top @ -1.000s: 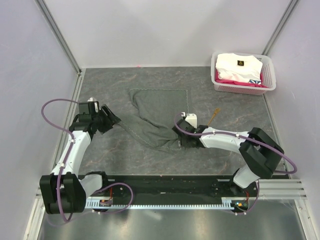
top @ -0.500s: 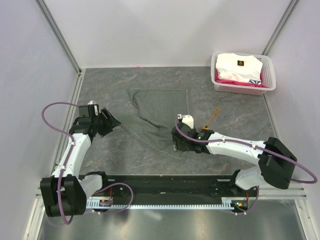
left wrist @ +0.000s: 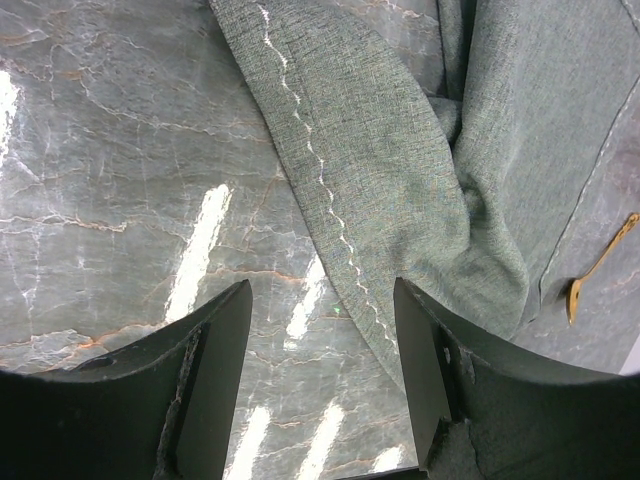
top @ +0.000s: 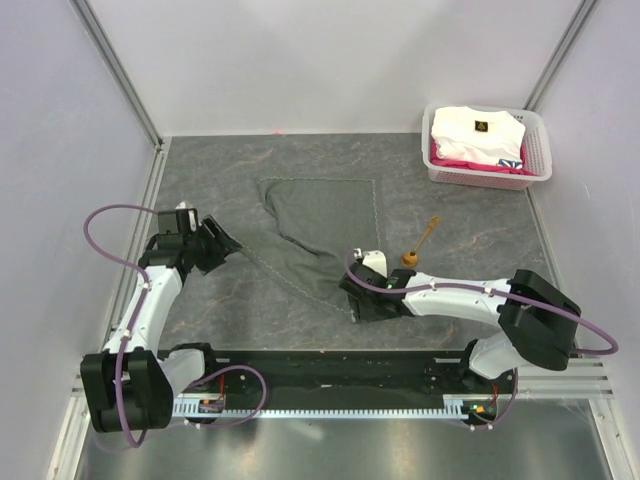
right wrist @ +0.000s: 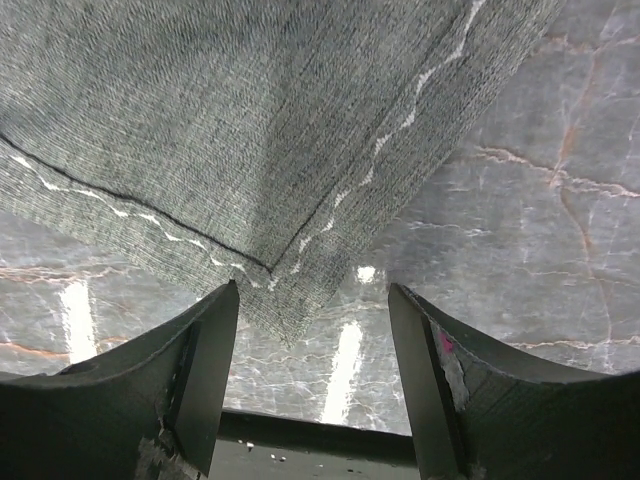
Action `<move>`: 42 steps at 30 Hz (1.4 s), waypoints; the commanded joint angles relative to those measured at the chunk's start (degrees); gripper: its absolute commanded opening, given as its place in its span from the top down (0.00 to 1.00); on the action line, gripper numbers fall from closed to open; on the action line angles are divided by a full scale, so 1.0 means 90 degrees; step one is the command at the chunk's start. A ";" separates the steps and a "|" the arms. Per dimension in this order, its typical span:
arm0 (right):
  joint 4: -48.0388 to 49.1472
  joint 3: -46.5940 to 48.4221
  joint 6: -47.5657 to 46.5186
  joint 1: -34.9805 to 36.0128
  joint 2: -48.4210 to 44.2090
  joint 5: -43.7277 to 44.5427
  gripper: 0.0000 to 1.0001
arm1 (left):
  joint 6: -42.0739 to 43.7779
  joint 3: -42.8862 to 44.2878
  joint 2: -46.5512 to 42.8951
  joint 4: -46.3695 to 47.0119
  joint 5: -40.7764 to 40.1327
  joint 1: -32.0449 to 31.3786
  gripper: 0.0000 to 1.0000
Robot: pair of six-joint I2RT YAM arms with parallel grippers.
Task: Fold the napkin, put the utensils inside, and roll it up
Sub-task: Flatten the napkin out
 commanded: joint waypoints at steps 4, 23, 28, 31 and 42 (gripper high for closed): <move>0.0141 0.0013 0.0050 0.0093 0.0375 -0.0204 0.30 | 0.0103 0.0157 0.0103 0.0021 -0.0103 0.0036 0.34; -0.0025 -0.0319 0.0245 -0.0181 0.0151 0.0011 0.90 | -0.0014 0.0147 0.0299 0.0060 -0.0932 0.0211 0.35; -0.0064 -0.0387 0.0177 -0.0376 -0.0054 -0.0038 0.94 | -0.0014 0.0177 0.0494 0.0265 -0.1207 0.0533 0.37; -0.0161 -0.0358 0.0109 -0.0464 -0.0142 -0.0038 0.94 | -0.0112 0.0216 0.0903 0.0723 -0.0837 0.0660 0.40; -0.0298 -0.0290 -0.0223 -0.0767 -0.0152 -0.0087 0.95 | -0.0405 0.0509 0.2320 0.1692 -0.0132 0.0651 0.51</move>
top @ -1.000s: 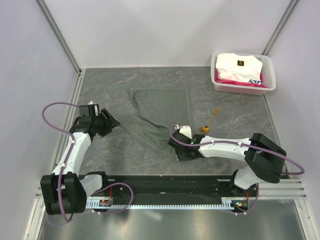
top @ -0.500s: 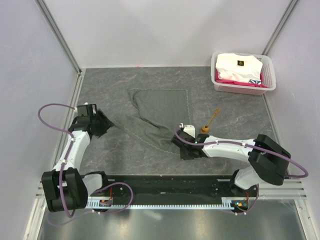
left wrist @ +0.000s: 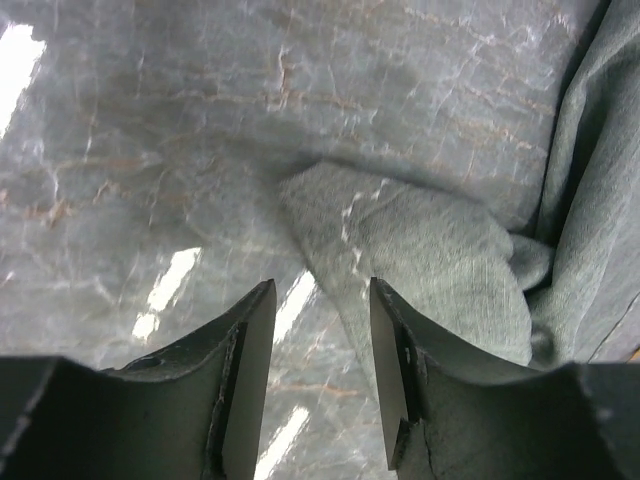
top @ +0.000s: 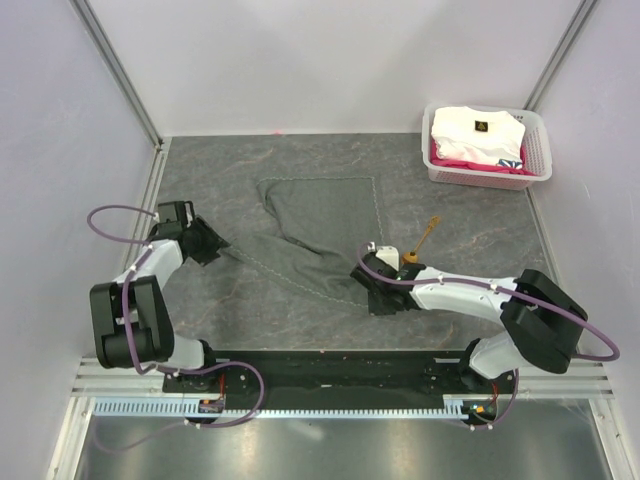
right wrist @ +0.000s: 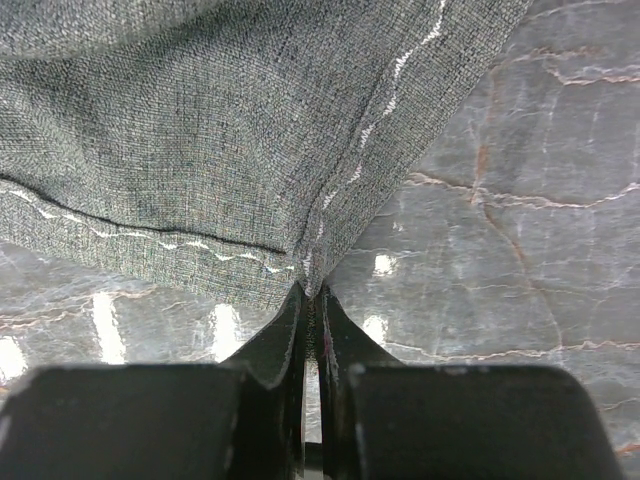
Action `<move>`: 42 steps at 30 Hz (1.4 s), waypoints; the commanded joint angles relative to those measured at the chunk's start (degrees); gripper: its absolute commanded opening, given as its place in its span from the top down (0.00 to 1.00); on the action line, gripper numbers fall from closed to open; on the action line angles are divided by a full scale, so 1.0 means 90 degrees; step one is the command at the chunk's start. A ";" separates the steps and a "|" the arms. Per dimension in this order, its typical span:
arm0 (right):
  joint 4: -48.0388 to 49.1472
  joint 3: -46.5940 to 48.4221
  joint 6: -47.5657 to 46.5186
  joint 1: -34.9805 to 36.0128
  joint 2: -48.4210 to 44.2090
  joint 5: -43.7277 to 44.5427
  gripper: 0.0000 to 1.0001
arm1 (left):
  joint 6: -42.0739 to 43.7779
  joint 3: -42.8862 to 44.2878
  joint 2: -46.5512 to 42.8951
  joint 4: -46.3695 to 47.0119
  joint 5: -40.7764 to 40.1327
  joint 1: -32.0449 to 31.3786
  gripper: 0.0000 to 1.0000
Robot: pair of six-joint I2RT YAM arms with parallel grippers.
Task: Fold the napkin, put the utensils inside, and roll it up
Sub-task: Flatten the napkin out
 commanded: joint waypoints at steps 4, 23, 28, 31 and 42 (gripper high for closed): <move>-0.0342 -0.0003 -0.0284 -0.0131 0.0060 0.0059 0.95 | -0.0194 0.0252 0.0225 0.0230 -0.0345 0.0012 0.53; -0.0342 0.0056 -0.0548 -0.0258 -0.0047 0.0010 0.99 | -0.0321 -0.0042 0.1074 0.1157 0.0327 -0.0037 0.72; -0.0371 0.0221 -0.0733 -0.0258 -0.0261 0.0000 1.00 | -0.0155 -0.0003 0.1202 0.1324 0.0668 -0.0047 0.98; -0.0604 0.0553 -0.0812 -0.0258 -0.0486 0.0059 1.00 | -0.0077 -0.0013 0.0609 0.1295 0.0718 -0.0056 0.98; -0.1455 0.2408 -0.1290 -0.0248 -0.1658 0.0957 1.00 | 0.0167 0.0366 -0.2635 -0.0499 0.0718 -0.0056 0.98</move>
